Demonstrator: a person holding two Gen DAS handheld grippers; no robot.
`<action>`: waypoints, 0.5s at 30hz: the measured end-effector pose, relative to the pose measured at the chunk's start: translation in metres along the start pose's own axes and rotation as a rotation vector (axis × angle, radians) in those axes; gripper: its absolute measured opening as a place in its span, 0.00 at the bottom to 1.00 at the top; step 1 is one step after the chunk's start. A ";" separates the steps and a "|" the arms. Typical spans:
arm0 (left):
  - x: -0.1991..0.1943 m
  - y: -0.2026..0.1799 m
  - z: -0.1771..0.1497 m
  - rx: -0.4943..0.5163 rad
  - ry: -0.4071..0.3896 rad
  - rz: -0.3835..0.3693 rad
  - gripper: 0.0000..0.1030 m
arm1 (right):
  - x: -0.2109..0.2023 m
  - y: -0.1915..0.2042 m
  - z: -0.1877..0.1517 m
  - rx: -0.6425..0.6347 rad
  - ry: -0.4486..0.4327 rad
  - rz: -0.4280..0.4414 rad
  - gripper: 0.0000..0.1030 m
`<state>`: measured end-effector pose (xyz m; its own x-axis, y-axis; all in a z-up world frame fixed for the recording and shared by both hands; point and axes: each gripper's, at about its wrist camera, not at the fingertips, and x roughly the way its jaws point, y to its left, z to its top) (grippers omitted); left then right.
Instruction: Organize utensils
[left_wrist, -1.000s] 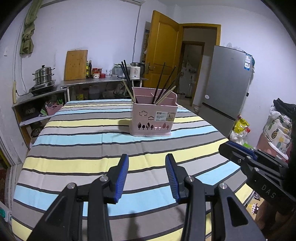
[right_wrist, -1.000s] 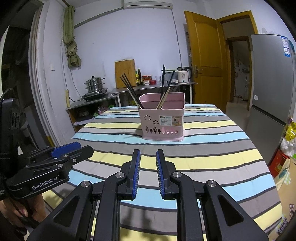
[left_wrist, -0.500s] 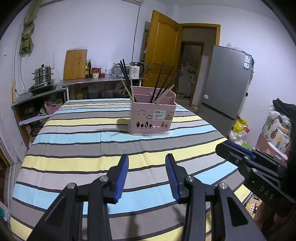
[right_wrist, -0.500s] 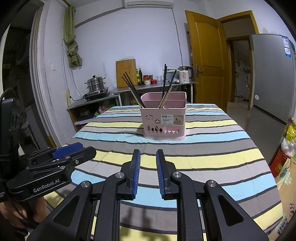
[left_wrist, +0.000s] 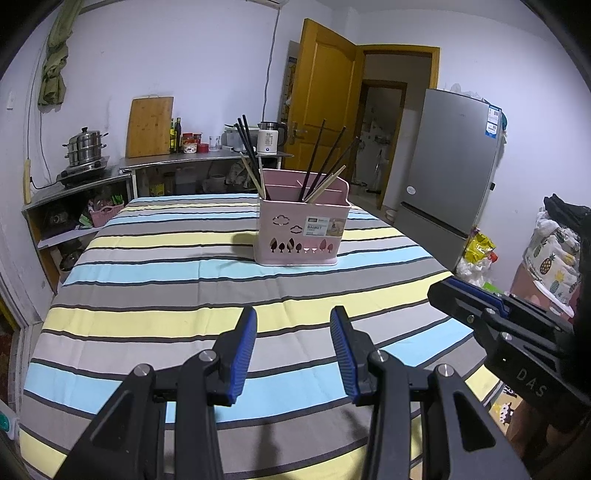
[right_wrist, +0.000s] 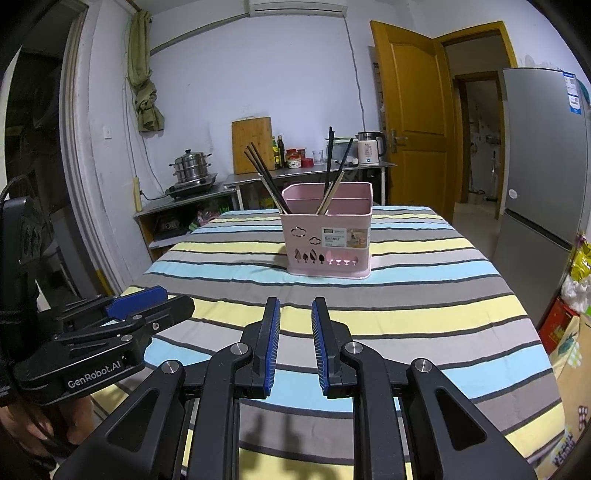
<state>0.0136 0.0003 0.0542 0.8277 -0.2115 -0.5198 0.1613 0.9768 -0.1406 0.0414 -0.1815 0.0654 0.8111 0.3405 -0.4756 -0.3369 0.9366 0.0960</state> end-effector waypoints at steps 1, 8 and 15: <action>0.000 -0.001 0.000 0.001 0.001 -0.003 0.42 | 0.000 0.000 0.000 -0.001 0.001 -0.001 0.17; -0.001 -0.005 -0.002 0.011 0.002 -0.002 0.42 | -0.001 0.000 0.000 0.001 0.004 0.000 0.17; 0.001 -0.007 -0.004 0.004 0.017 -0.010 0.42 | 0.000 -0.003 0.000 0.004 0.006 -0.001 0.17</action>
<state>0.0109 -0.0065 0.0515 0.8170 -0.2221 -0.5322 0.1721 0.9747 -0.1425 0.0424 -0.1839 0.0650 0.8085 0.3388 -0.4812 -0.3337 0.9374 0.0993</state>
